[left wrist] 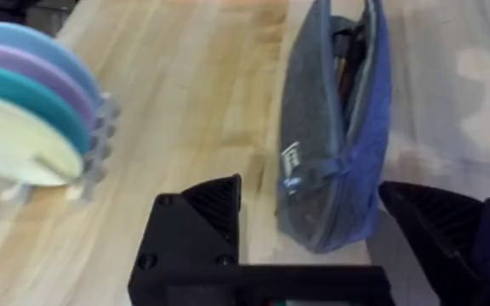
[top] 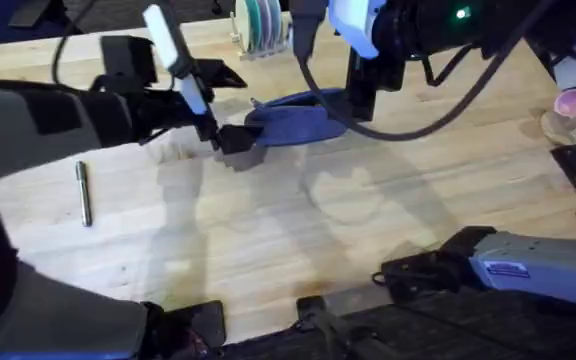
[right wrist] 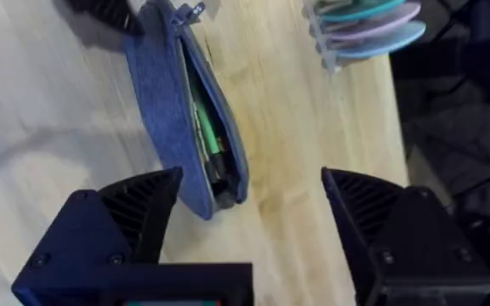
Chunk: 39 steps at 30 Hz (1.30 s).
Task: Unzip the bag, pick up the pens from the table one at a time and place them inside, then zip the bag closed.
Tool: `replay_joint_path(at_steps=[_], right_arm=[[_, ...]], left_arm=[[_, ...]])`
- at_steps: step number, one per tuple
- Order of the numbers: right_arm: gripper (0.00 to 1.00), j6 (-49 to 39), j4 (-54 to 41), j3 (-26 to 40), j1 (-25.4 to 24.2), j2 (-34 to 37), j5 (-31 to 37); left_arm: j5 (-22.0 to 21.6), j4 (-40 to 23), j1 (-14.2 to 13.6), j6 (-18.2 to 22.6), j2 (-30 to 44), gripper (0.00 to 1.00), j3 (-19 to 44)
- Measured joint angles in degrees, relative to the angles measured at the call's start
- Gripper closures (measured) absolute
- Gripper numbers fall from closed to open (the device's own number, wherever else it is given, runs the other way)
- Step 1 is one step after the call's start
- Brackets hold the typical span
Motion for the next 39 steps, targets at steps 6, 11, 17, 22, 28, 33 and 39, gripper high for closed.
replay_joint_path(at_steps=[6, 11, 17, 22, 28, 33, 39], right_arm=[[0.004, -5.16, 0.04, 0.0, 0.0, 0.0, -0.04], [0.59, -6.5, -0.17, -0.01, 0.0, 0.0, -0.24], [0.966, -6.86, -0.6, 0.0, 0.0, 0.98, -2.96], [0.968, -6.86, -2.05, 0.02, 0.0, 4.44, -4.65], [0.968, -6.86, -1.87, 0.02, 0.0, 9.84, -4.83], [0.968, -6.86, -0.32, 0.02, 0.0, 14.08, -4.83], [0.968, -6.86, 3.31, 0.02, 0.0, 17.55, -5.01]], left_arm=[[0.02, 0.02, 3.16, 0.0, -3.33, 0.009, 0.0], [0.04, 0.0, 4.95, 0.02, -4.6, 0.008, 0.0], [0.04, -0.01, 5.89, 0.02, -4.7, 0.009, 0.0], [0.01, -0.02, 5.97, 0.02, -4.7, 0.009, 0.0], [0.04, -0.02, 5.97, 0.02, -4.7, 0.009, 0.0], [0.03, -0.02, 5.97, 0.02, -4.7, 0.009, 0.0], [0.02, -0.02, 5.97, 0.02, -4.7, 0.009, 0.0]])
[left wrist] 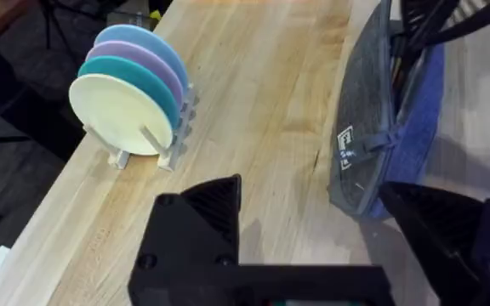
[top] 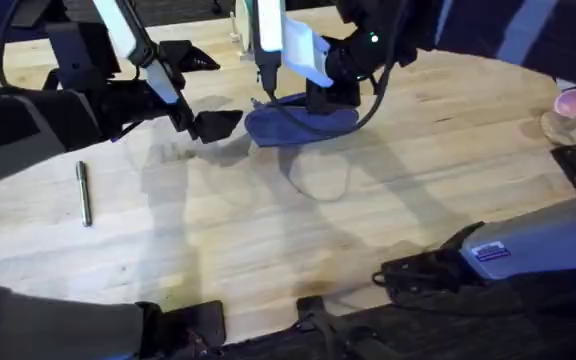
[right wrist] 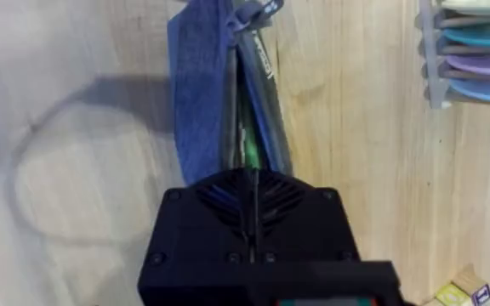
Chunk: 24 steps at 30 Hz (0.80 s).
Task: Unzip the bag, pick up the pens from the table one at a time and place them inside, then zip the bag closed.
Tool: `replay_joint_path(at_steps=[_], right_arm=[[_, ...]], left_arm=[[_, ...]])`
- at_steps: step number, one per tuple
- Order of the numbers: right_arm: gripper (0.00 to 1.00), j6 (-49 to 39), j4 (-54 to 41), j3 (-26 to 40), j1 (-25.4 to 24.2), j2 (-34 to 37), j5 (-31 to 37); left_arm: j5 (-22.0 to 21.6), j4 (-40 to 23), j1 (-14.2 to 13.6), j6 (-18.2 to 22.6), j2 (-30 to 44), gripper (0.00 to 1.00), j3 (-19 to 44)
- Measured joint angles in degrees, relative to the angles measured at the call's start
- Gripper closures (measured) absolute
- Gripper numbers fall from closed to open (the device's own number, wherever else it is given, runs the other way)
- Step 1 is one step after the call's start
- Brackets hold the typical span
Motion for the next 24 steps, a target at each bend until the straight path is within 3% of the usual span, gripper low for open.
replay_joint_path(at_steps=[16, 17, 22, 23, 24], right_arm=[[0.963, 0.0, 1.59, 0.24, -0.33, 8.35, -3.9], [0.868, 0.1, 1.6, 0.24, -0.37, 8.33, -4.03], [0.146, -0.02, 1.85, 0.7, -0.59, 8.33, -4.07], [0.045, -0.16, 1.83, 0.7, -0.61, 8.33, -4.09], [0.014, -0.2, 1.92, 0.72, -0.61, 8.33, -4.09]], left_arm=[[0.02, 0.0, 0.0, 0.0, 0.0, 0.009, 0.0], [0.02, 0.0, 0.0, 0.0, 0.0, 0.009, 0.0], [0.02, 0.0, 0.0, 0.0, 0.0, 0.008, 0.0], [0.02, 0.0, 0.0, 0.0, 0.0, 0.009, 0.0], [0.02, 0.0, 0.0, 0.0, 0.0, 0.009, 0.0]])
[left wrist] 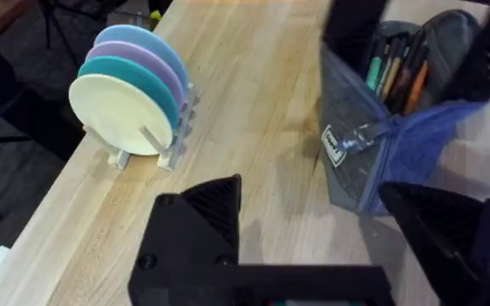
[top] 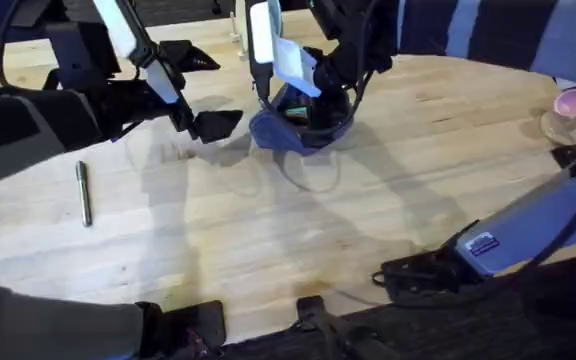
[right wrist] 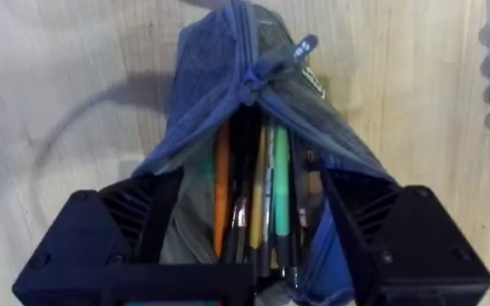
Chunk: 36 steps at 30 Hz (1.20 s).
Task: Unzip the bag, pick up the pens from the table one at a time and place them inside, then zip the bag closed.
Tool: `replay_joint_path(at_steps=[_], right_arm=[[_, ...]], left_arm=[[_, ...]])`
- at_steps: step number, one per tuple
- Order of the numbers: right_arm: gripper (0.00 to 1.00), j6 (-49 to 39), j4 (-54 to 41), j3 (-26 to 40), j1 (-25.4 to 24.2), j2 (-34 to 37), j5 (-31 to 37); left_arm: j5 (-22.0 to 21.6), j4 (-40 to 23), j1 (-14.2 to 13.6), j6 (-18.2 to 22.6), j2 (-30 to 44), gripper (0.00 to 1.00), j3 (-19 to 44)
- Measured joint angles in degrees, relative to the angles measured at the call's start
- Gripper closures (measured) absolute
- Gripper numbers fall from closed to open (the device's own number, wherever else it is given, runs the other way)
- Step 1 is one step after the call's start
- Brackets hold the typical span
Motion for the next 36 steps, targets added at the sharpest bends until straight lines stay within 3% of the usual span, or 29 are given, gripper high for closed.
replay_joint_path(at_steps=[9, 13, 20, 26, 36], right_arm=[[0.004, -0.71, 0.39, 0.0, -0.02, 0.0, 0.04], [0.004, -0.91, 0.31, 0.0, -0.02, -0.02, 0.04], [0.005, -0.78, -1.14, 0.0, -0.02, -3.96, 0.0], [0.004, 4.68, -2.25, 0.0, 0.0, -10.73, -0.17], [0.004, 18.97, -2.47, 0.0, 0.0, -18.22, -0.24]], left_arm=[[-0.19, 0.04, 0.0, 0.0, 0.0, 0.007, 0.0], [-2.37, -0.73, 0.0, 0.01, -0.17, 0.007, 0.0], [-13.2, -8.04, 0.0, -0.46, -7.82, 0.007, 0.0], [-23.08, -16.84, 0.0, -4.28, -16.45, 0.007, 0.0], [-40.38, -29.25, 0.34, -20.56, -23.81, 0.007, 0.0]])
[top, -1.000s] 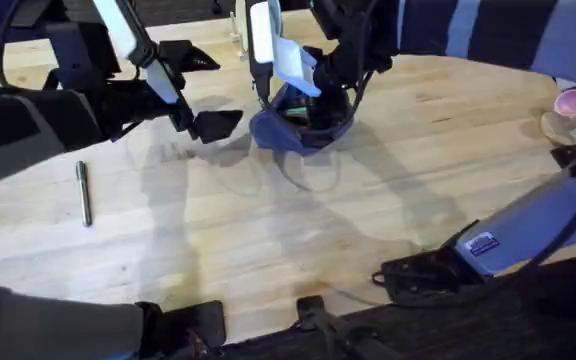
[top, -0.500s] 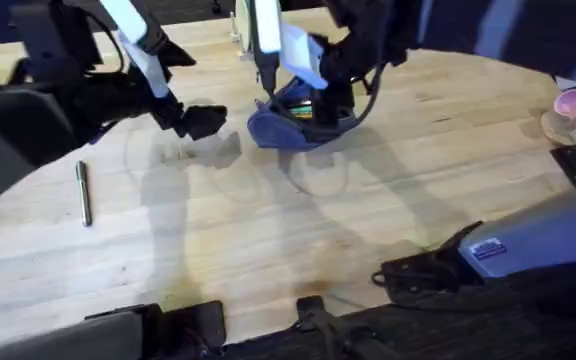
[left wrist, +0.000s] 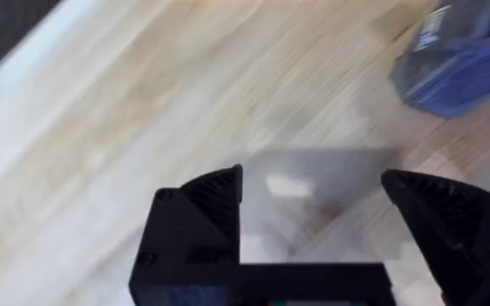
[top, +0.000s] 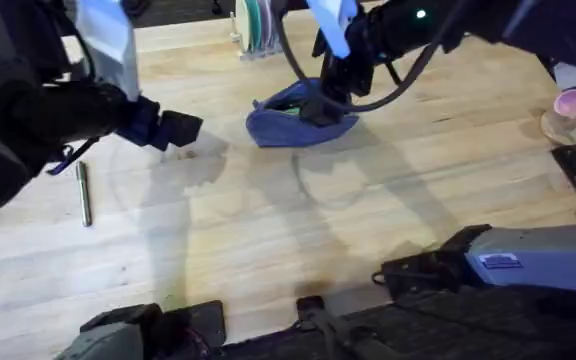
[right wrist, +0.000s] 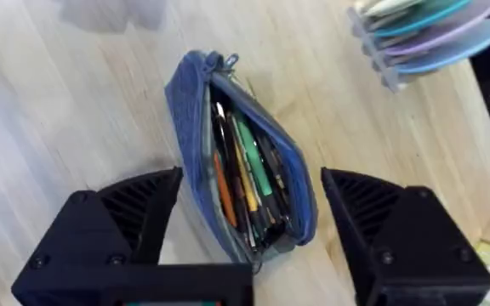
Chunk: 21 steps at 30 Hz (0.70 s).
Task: Unzip the bag, pick up the pens from the table one at a time and place them inside, then zip the bag closed.
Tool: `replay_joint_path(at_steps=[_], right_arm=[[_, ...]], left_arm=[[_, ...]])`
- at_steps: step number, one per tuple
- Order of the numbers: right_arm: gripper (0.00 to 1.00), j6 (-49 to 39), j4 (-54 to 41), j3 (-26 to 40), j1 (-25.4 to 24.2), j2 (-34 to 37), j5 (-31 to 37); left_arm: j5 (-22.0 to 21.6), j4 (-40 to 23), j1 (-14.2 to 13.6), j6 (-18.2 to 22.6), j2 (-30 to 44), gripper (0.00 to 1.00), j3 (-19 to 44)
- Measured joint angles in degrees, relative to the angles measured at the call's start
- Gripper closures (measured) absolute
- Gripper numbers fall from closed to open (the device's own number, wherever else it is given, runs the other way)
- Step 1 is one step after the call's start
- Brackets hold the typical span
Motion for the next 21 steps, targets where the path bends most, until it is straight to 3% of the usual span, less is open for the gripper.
replay_joint_path(at_steps=[4, 5, 6, 12, 21], right_arm=[[0.004, 3.24, 0.0, 0.0, -0.02, -2.64, 0.02], [0.003, 4.4, -0.02, 0.0, -0.12, -4.02, 0.0], [0.003, 4.6, -0.04, 0.0, -0.2, -4.33, 0.0], [0.003, 5.83, -0.06, 0.0, -1.92, -4.81, 0.0], [0.003, 7.38, 0.02, 0.0, -2.23, -4.81, 0.0]], left_arm=[[-4.11, -2.63, 2.71, -5.74, -2.19, 0.007, 0.0], [-5.53, -5.01, 6.39, -8.41, -3.83, 0.007, 0.0], [-5.98, -6.24, 7.85, -9.07, -4.25, 0.008, 0.0], [-7.05, -13.21, 15.8, -10.82, -4.58, 0.008, 0.0], [-7.08, -17.13, 25.09, -11.24, -4.58, 0.008, 0.0]])
